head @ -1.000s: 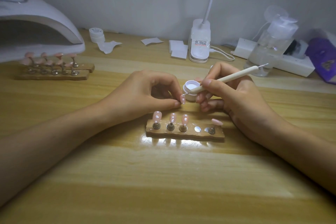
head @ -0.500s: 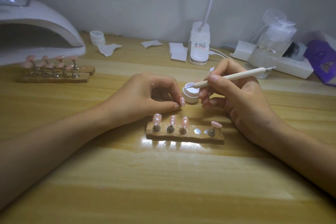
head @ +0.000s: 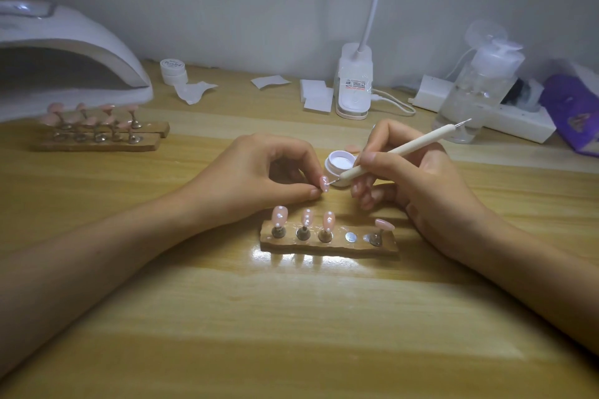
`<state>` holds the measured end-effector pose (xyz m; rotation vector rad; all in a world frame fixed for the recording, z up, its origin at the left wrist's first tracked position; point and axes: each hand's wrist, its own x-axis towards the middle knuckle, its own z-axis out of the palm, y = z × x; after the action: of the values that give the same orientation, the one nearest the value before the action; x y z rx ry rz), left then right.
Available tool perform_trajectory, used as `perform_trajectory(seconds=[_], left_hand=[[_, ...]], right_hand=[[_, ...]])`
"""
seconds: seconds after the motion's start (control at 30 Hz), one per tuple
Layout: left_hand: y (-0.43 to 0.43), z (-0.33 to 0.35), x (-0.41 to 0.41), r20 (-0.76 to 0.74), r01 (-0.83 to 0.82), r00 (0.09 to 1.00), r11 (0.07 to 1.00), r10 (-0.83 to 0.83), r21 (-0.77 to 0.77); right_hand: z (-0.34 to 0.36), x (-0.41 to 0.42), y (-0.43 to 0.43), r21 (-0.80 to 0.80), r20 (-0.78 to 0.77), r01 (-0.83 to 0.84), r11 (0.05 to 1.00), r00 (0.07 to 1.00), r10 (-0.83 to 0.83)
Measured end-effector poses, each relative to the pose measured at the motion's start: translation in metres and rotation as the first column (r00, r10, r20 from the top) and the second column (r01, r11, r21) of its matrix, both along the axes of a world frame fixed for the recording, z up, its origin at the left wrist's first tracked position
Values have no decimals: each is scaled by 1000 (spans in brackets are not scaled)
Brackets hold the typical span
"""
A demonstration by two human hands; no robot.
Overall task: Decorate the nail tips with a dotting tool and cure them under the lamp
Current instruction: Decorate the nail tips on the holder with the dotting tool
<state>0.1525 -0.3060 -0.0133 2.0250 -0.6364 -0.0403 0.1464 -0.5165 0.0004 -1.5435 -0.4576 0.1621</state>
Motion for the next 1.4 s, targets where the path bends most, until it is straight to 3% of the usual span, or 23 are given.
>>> perform_trajectory(seconds=[1.0, 1.4], left_hand=[[0, 0, 0, 1, 6, 1000, 1000, -6, -11], [1, 0, 0, 4, -1, 1000, 1000, 1, 0]], right_hand=[[-3, 3, 0, -44, 8, 0, 999, 1000, 0], [-2, 2, 0, 56, 37, -6, 998, 999, 4]])
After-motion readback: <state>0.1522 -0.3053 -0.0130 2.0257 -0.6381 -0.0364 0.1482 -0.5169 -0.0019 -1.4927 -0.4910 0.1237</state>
